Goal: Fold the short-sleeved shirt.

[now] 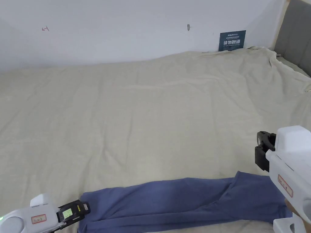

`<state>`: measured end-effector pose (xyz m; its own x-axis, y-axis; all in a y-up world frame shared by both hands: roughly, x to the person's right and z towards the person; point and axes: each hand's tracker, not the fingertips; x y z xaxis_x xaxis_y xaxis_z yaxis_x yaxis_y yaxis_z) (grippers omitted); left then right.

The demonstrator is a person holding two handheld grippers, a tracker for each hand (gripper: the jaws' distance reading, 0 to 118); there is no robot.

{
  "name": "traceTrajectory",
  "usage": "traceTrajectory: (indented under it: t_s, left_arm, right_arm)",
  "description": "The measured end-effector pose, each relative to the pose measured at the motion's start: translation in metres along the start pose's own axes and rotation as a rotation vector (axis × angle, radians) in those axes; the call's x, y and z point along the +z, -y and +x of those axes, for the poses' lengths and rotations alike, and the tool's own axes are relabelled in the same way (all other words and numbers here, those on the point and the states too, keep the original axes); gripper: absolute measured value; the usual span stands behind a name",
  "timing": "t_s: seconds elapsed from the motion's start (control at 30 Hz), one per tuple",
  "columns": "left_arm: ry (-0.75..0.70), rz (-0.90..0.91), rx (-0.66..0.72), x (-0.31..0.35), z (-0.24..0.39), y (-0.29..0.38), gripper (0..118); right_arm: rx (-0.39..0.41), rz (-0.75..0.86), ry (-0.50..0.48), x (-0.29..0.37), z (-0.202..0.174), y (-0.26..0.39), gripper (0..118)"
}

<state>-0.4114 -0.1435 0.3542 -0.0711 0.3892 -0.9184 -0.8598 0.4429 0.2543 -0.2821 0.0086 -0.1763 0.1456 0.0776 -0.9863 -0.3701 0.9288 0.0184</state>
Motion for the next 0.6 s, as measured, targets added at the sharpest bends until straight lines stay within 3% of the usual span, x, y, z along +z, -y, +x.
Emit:
traceTrajectory:
  t_s: [0.27,0.37,0.5,0.53,0.57,0.6]
  left_arm:
    - [0.054,-0.078,-0.007,-0.033,-0.005,-0.003,92]
    - [0.071,-0.107,-0.026,-0.044,0.002,-0.004,66]
    - [0.039,-0.120,-0.084,-0.051,0.015,-0.004,50]
    - [0.035,-0.117,-0.097,-0.051,0.015,-0.005,40]
    - [0.037,-0.117,-0.098,-0.052,0.015,-0.007,21]
    - [0.045,-0.117,-0.100,-0.053,0.014,-0.009,16]
  right_arm:
    - [0.006,-0.032,0.005,-0.009,0.003,0.004,0]
    - [0.006,-0.046,0.007,-0.012,0.005,0.007,0]
    - [0.005,-0.062,0.011,-0.015,0.008,0.010,0]
    - [0.003,-0.063,0.011,-0.016,0.008,0.011,0]
    - [0.003,-0.067,0.012,-0.017,0.009,0.011,0]
    - [0.003,-0.070,0.013,-0.017,0.009,0.012,0]
